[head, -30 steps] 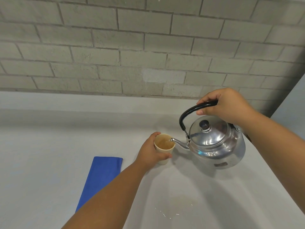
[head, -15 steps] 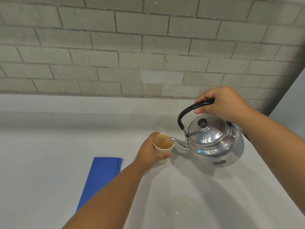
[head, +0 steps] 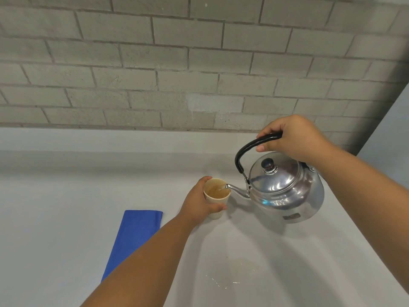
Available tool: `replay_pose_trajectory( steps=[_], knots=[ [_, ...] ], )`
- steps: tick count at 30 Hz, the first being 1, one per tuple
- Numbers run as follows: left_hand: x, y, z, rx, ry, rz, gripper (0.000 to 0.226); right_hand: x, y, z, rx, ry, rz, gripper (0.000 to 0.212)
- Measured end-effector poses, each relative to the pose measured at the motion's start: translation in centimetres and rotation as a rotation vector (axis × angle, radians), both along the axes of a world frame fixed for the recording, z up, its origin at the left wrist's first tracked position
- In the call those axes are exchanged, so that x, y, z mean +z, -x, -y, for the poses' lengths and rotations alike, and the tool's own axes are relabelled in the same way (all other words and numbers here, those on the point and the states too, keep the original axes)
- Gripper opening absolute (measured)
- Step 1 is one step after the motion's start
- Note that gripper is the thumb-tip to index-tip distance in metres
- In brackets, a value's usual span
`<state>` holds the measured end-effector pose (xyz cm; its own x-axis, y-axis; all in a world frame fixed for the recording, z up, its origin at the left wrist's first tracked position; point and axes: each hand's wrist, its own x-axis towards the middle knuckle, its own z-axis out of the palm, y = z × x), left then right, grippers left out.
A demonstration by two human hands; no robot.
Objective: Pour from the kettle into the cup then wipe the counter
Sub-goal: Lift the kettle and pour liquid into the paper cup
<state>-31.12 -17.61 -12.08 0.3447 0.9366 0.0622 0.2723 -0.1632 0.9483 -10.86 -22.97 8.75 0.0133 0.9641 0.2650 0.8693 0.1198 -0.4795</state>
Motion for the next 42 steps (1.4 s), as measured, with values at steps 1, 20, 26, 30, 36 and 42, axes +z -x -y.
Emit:
replay_pose_trajectory(
  steps=[1,20,26,30,36,42],
  knots=[
    [0.0,0.0,0.0,0.000,0.000,-0.001,0.086,0.0,0.0,0.0,0.000,0.000,0.002,0.021],
    [0.2,-0.1,0.2,0.001,0.005,0.001,0.083,0.2,-0.1,-0.5,-0.007,0.015,0.026,0.023],
    [0.1,-0.1,0.1,0.002,0.011,-0.006,0.085,0.1,-0.1,-0.6,-0.015,0.012,0.035,0.025],
    [0.1,0.0,0.1,0.001,0.004,-0.012,0.084,-0.1,-0.1,-0.5,-0.012,0.013,0.027,0.025],
    [0.2,-0.1,0.1,0.005,-0.005,-0.020,0.082,-0.5,-0.7,-0.3,-0.008,-0.012,-0.031,0.021],
    [0.4,-0.1,0.1,0.007,0.021,-0.066,0.096,-1.3,-1.8,-0.1,-0.045,-0.038,-0.134,0.023]
  ],
)
